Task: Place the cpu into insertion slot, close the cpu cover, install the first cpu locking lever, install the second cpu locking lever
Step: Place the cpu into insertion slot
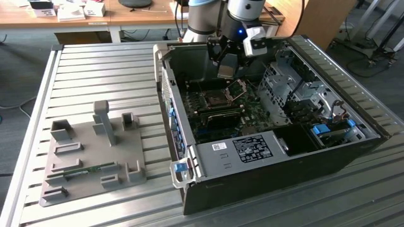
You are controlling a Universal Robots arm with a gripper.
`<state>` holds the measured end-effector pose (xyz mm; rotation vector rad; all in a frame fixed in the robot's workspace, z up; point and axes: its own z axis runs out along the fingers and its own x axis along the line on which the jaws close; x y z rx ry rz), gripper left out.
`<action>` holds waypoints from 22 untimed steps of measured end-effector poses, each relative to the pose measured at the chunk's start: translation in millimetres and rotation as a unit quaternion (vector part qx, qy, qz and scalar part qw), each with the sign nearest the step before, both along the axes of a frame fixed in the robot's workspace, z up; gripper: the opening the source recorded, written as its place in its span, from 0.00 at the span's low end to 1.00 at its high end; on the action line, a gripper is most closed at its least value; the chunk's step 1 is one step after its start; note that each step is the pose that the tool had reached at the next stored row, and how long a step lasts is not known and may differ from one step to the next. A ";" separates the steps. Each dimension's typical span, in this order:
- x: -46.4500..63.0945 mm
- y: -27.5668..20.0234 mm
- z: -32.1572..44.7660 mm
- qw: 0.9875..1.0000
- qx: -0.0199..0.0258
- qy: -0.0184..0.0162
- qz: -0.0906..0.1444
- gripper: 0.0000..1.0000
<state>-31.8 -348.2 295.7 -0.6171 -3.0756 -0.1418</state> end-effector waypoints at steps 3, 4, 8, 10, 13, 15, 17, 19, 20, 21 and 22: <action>0.0 0.0 -0.1 1.000 0.000 0.000 -0.018 0.54; 0.0 0.0 -0.1 1.000 0.000 0.000 -0.018 0.54; 0.0 0.0 -0.1 1.000 0.000 0.000 -0.018 0.54; 0.0 0.0 -0.1 1.000 0.000 0.000 -0.018 0.54; 0.0 0.0 -0.1 1.000 0.000 0.000 -0.018 0.54; 0.0 0.0 -0.2 1.000 0.000 0.000 -0.018 0.54; 0.0 0.0 -0.2 1.000 0.000 0.000 -0.019 0.54; 0.0 0.0 -0.4 1.000 0.000 0.000 -0.026 0.54; 0.0 0.0 -0.6 0.999 0.000 0.000 -0.033 0.54; 0.0 0.0 -0.8 0.999 0.000 0.000 -0.040 0.54; 0.0 0.0 -1.0 0.999 0.000 0.000 -0.048 0.54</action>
